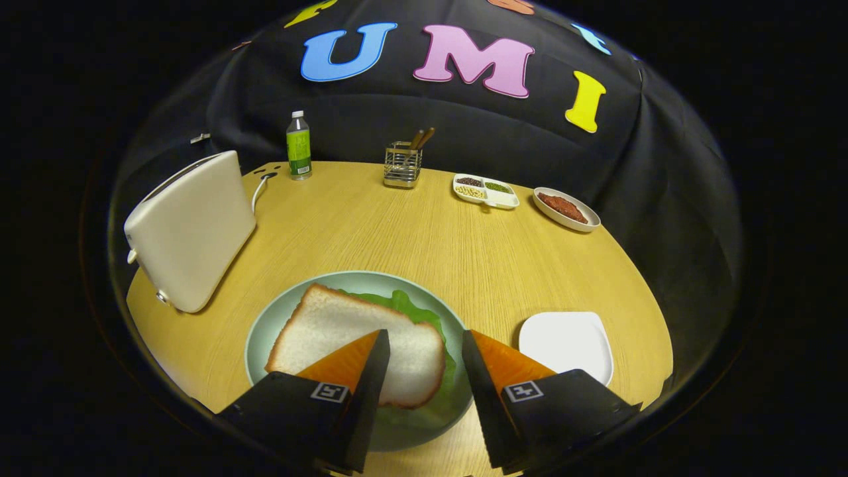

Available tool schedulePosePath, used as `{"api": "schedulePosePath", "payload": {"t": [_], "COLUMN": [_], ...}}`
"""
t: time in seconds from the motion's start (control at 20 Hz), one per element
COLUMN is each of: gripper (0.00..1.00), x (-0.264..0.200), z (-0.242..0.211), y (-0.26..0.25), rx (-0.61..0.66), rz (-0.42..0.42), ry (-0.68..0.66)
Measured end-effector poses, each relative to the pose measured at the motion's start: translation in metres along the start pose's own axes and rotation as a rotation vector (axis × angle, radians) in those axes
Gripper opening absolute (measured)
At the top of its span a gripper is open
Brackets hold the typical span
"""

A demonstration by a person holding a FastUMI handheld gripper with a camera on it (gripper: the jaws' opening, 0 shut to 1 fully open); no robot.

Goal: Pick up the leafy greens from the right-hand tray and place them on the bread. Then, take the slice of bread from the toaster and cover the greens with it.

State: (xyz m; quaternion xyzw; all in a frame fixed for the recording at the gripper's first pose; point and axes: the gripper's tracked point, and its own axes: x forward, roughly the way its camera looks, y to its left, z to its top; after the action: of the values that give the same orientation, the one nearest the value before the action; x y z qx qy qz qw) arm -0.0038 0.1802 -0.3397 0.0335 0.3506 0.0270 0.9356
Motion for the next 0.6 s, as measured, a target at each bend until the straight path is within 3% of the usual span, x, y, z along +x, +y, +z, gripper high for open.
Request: {"api": "schedulePosePath", "payload": {"t": [0.25, 0.6], "gripper": [0.99, 0.98], "x": [-0.003, -0.024], "z": [0.004, 0.021], "y": [-0.011, -0.015], "rx": [0.011, 0.027], "rz": [-0.020, -0.003], "ry": [-0.006, -0.035]}}
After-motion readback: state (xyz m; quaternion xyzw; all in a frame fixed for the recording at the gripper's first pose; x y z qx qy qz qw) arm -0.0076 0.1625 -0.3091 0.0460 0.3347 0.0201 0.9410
